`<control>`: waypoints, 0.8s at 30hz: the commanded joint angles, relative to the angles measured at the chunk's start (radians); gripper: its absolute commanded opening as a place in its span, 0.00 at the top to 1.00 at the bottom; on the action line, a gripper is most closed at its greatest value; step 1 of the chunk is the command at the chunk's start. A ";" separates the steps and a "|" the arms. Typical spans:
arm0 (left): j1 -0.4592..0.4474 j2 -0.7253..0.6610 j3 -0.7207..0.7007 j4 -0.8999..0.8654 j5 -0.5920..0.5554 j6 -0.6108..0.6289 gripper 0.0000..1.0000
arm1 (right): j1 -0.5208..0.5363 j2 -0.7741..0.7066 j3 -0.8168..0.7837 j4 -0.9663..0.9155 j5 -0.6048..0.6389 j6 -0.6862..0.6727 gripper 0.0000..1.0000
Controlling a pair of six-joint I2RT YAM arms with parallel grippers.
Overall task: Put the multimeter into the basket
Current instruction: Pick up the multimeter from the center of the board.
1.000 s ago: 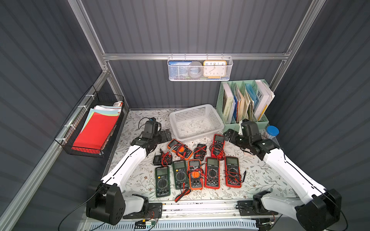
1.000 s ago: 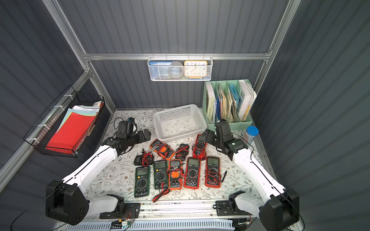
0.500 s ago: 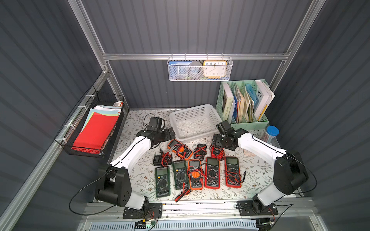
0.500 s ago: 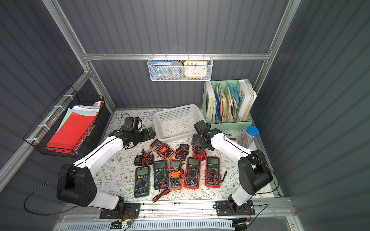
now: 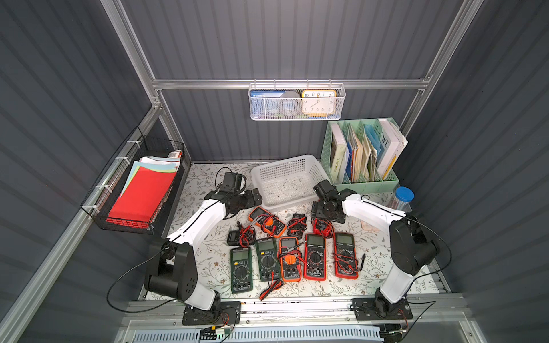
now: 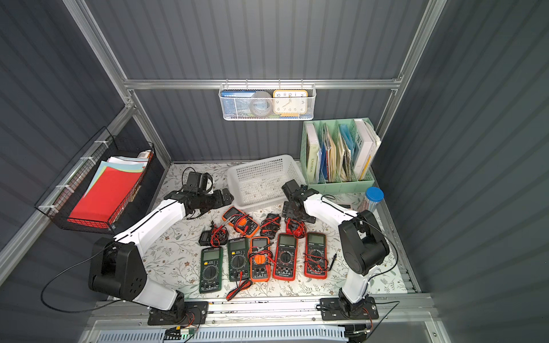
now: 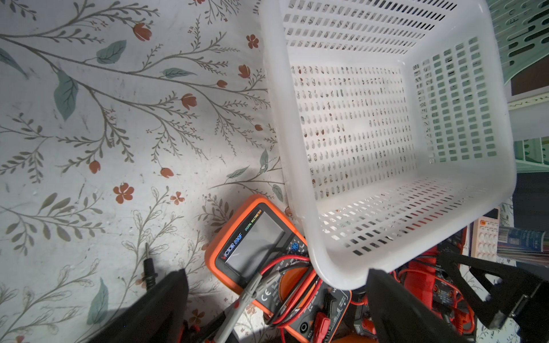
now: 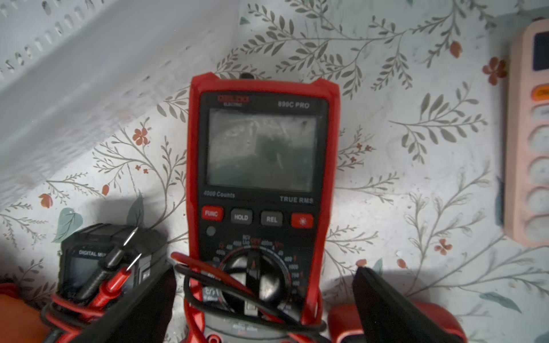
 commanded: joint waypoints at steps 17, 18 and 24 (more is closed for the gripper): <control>-0.011 -0.001 0.029 -0.030 0.028 0.005 0.01 | 0.001 0.168 0.026 0.033 -0.029 -0.022 0.16; -0.011 -0.001 0.027 -0.030 0.028 0.005 0.01 | 0.001 0.166 0.023 0.032 -0.031 -0.020 0.18; -0.012 0.000 0.026 -0.035 0.026 0.005 0.01 | 0.001 0.112 -0.030 0.051 -0.039 -0.008 0.33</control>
